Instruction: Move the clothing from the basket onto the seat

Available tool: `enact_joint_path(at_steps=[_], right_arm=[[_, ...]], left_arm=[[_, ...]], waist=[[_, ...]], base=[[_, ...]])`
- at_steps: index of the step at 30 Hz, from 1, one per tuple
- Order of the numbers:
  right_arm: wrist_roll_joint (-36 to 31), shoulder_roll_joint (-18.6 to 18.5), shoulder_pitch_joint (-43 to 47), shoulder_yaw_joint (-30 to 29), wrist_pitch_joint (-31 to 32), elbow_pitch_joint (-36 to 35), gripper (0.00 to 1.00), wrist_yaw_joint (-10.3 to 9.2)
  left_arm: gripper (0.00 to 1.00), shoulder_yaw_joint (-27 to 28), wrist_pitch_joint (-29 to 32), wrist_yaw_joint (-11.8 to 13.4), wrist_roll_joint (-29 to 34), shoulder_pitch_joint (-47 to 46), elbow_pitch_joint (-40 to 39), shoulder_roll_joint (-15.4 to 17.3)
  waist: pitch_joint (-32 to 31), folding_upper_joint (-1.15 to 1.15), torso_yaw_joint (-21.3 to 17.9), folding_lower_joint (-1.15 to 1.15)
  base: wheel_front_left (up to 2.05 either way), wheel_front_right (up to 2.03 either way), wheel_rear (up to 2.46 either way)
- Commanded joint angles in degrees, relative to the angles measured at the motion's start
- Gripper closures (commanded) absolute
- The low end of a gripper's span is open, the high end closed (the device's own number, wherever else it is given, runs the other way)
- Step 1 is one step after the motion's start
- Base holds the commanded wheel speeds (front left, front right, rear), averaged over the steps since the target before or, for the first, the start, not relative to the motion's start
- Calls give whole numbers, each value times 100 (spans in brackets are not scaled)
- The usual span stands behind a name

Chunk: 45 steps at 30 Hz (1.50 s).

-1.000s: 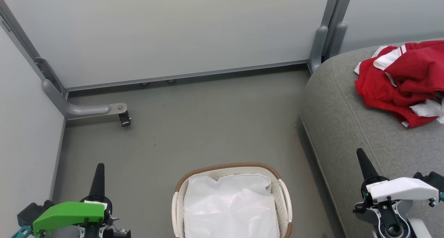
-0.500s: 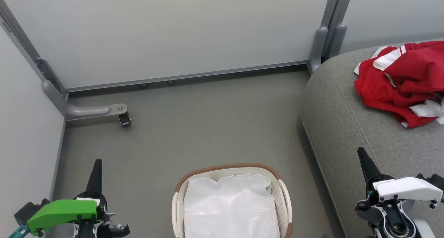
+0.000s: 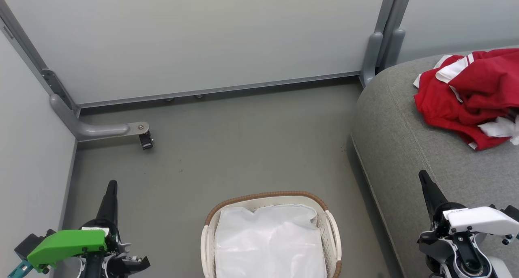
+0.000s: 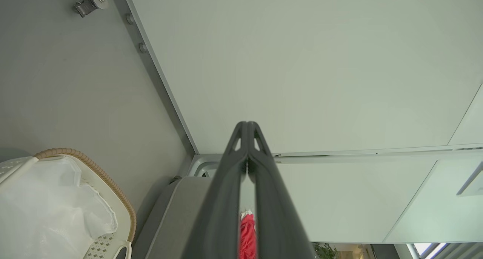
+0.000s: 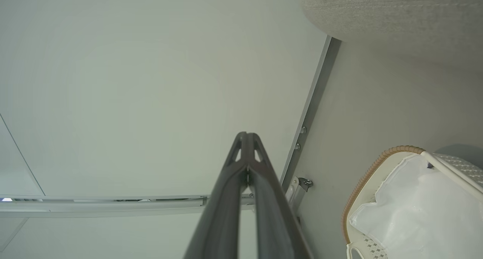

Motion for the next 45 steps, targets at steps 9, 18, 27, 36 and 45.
enact_joint_path(at_steps=[9,18,27,36,45], right_arm=[[452,-37,34,-62,116,-54,100,-2],[677,-38,40,-87,173,-70,100,-2],[677,-38,40,-86,173,-69,100,-2],[677,-38,40,-85,172,-69,100,-2],[677,-38,41,-85,172,-69,100,-2]], left_arm=[[100,84,113,-55,-383,-151,-49,30],[100,113,177,-62,-574,-152,-50,30],[100,113,176,-62,-573,-152,-51,30],[100,113,176,-62,-573,-152,-51,30],[100,112,176,-63,-573,-152,-52,30]], waist=[[-11,0,-1,0],[-19,0,-2,0],[-19,0,-2,0],[-19,0,-2,0],[-19,0,-2,0]], base=[[0,0,0],[0,0,0],[0,0,0],[0,0,0],[0,0,0]])
